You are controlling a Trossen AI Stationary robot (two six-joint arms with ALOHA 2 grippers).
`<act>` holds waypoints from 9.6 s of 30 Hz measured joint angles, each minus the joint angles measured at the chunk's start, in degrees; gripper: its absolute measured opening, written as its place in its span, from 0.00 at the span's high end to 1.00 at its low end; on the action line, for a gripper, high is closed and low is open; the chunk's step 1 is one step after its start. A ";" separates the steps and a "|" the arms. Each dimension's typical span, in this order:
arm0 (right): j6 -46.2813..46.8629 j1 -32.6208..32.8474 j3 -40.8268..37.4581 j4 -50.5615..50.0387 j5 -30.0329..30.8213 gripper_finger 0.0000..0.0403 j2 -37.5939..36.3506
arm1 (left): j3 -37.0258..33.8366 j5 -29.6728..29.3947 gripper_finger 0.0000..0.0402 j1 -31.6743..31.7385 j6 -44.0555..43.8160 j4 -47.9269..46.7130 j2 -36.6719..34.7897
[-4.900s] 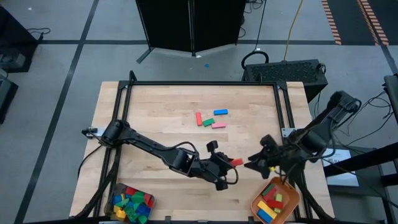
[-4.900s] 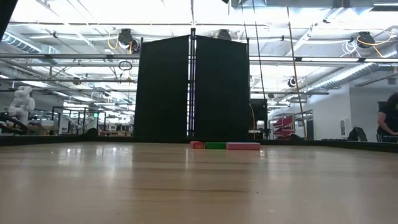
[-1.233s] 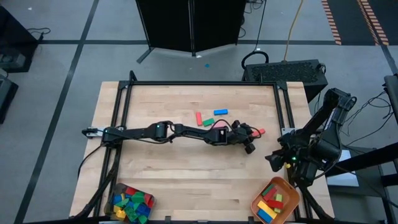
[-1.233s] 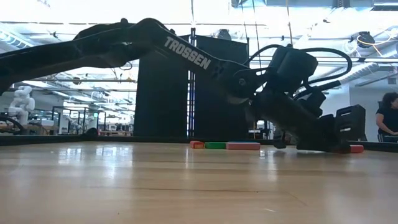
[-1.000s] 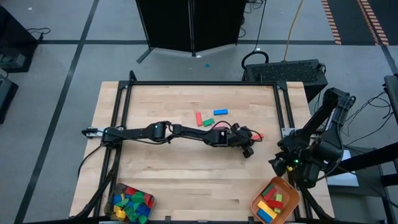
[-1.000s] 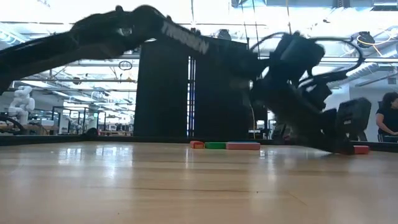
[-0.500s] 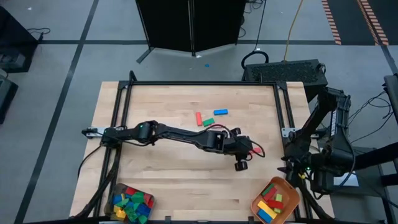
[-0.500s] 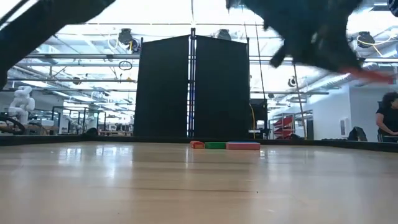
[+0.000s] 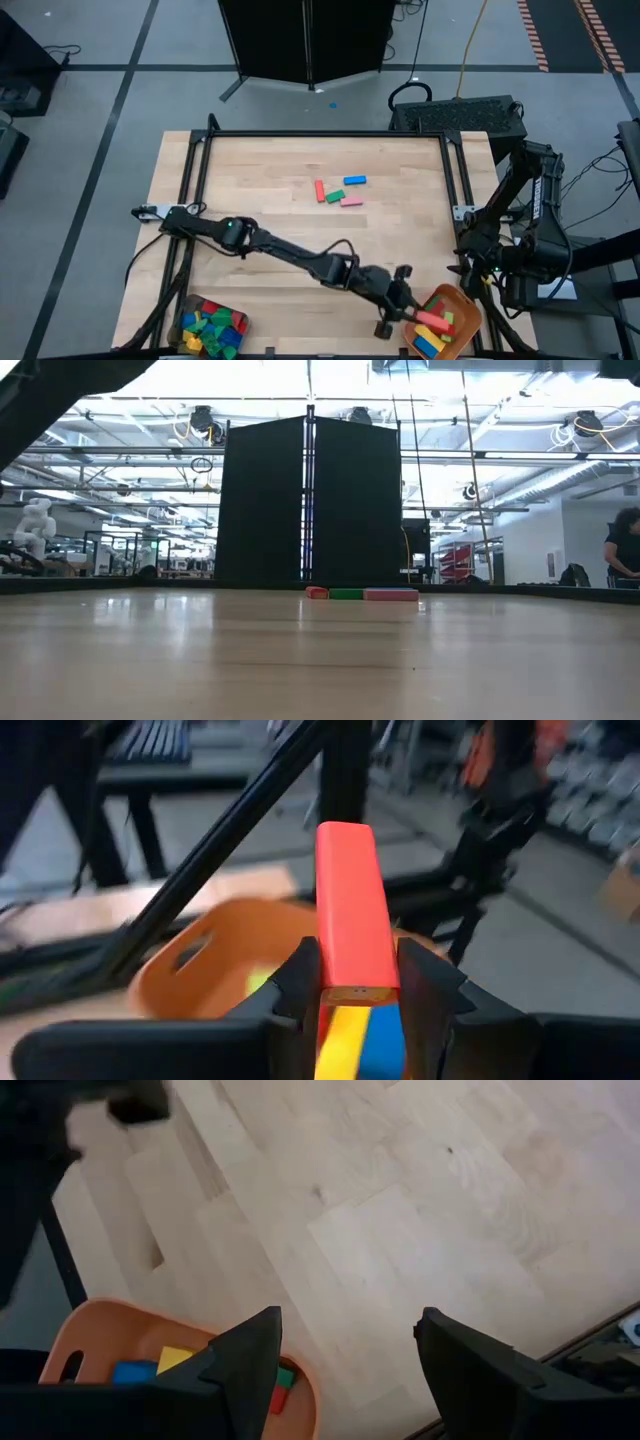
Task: Sort blocks by size
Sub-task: Put the red rectangular block into the orange bin, then put the pink rectangular block into the orange bin, then put the blue rectangular block into the orange bin
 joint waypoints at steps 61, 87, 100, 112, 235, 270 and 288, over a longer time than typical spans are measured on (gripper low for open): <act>-2.83 0.00 0.00 0.00 5.99 0.44 1.86 | -28.78 -5.03 0.44 27.21 8.47 -30.74 -15.02; -2.77 0.00 0.01 -0.50 5.87 0.44 2.12 | -34.16 -23.22 0.44 27.81 -5.60 -26.11 -17.03; -2.83 0.00 0.00 -1.44 5.88 0.44 2.12 | -44.44 -28.48 0.45 24.82 -15.16 -16.92 -17.64; 0.03 0.00 0.00 -1.05 6.11 0.44 2.12 | -44.75 -25.49 0.80 24.48 -19.85 -18.02 -17.89; 16.97 -0.22 -12.55 -3.27 6.09 0.44 1.99 | -5.68 -30.27 0.46 7.99 -1.29 -10.27 -7.99; 15.09 -0.11 -12.55 -3.84 5.85 0.44 1.99 | -22.75 -13.97 0.46 34.66 4.85 -35.11 -10.21; 16.79 -0.11 -12.55 -3.70 5.87 0.44 1.97 | -24.09 13.31 0.69 25.47 -1.87 -29.83 -10.03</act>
